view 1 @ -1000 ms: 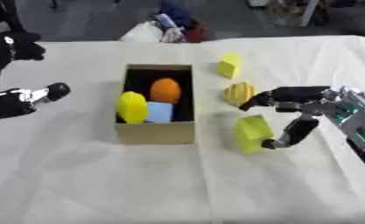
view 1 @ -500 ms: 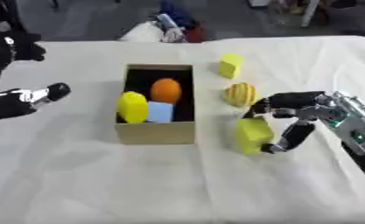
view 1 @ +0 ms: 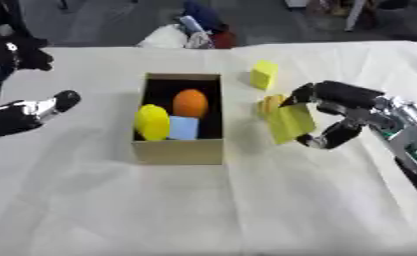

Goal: Pick up objects on the table and place them in the box.

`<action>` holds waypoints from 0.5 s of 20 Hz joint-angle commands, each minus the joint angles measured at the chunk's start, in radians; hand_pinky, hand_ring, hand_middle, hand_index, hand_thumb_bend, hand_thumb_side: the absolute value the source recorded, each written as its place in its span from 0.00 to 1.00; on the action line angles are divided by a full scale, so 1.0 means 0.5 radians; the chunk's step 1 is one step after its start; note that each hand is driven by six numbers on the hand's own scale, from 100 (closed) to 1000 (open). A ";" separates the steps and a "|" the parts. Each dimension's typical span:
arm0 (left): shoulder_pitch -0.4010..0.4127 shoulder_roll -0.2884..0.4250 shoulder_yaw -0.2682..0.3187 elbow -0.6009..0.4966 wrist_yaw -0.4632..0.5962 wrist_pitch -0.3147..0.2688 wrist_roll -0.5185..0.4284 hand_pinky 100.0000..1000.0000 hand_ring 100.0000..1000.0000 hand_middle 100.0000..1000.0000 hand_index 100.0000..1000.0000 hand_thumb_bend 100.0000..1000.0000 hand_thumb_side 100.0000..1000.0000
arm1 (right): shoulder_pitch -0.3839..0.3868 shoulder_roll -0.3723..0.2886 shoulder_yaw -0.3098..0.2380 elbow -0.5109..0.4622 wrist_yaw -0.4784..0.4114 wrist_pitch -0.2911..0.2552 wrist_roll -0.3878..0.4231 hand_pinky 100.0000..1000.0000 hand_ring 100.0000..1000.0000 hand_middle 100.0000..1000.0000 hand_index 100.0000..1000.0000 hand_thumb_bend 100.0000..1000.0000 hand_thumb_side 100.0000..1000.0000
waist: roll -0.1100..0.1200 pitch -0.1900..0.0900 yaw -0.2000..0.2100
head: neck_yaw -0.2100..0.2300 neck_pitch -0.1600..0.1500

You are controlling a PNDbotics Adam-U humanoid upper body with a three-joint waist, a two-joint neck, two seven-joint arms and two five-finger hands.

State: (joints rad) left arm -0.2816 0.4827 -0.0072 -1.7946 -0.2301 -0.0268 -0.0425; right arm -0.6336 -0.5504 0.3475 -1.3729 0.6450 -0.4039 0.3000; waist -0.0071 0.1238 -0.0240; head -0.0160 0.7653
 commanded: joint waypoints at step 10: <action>-0.029 -0.036 -0.018 -0.038 0.029 -0.012 -0.009 0.76 0.61 0.57 0.80 0.77 0.51 | -0.583 0.177 -0.021 0.220 -0.373 0.190 0.251 0.69 0.70 0.42 0.57 0.05 0.01 | -0.025 -0.043 0.079 | -0.101 0.009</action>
State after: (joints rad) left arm -0.2814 0.4555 -0.0174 -1.7946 -0.2230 -0.0293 -0.0450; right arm -0.9002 -0.4673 0.3411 -1.2880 0.4571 -0.3087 0.4024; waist -0.0080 0.1229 0.0185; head -0.0566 0.7653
